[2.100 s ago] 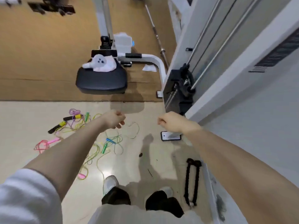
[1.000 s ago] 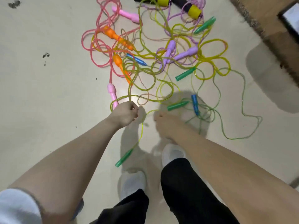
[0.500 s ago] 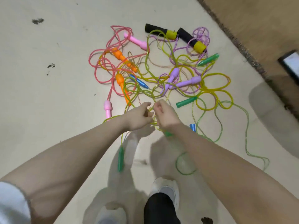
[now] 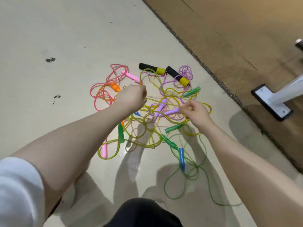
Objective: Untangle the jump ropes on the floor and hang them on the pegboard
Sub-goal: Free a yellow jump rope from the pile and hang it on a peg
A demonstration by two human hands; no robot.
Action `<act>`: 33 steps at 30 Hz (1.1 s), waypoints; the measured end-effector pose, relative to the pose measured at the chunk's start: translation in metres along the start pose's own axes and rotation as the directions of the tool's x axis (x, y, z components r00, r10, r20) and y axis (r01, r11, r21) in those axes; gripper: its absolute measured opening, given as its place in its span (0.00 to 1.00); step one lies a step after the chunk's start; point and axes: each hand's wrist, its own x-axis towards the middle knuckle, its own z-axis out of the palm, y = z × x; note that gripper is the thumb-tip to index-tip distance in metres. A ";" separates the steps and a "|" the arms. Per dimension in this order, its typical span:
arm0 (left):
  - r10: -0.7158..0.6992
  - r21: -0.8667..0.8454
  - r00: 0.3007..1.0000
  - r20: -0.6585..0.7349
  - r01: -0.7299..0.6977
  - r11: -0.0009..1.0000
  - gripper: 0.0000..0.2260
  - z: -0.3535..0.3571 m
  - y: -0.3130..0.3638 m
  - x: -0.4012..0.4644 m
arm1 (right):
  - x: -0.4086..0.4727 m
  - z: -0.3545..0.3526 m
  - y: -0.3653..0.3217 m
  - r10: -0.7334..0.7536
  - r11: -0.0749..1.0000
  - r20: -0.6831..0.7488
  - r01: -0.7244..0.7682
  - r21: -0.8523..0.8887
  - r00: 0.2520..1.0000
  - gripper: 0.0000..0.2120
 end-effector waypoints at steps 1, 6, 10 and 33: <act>-0.033 -0.004 0.999 -0.016 0.033 0.999 0.10 0.004 0.000 0.009 | 0.003 -0.003 0.000 0.054 0.996 -0.089 -0.048 0.069 0.995 0.12; -0.127 -0.449 0.960 0.248 0.230 0.863 0.20 0.033 -0.007 0.048 | 0.009 -0.008 -0.012 0.304 0.847 -0.291 -0.118 0.518 0.907 0.27; 0.093 -0.643 0.882 0.463 0.262 0.720 0.20 0.059 0.005 0.065 | -0.002 -0.015 -0.018 0.398 0.603 -0.270 -0.028 0.797 0.877 0.32; 0.120 -0.842 0.838 0.532 0.509 0.178 0.24 0.091 -0.040 0.117 | -0.040 0.042 -0.009 0.227 0.921 0.428 -0.050 -0.387 0.875 0.10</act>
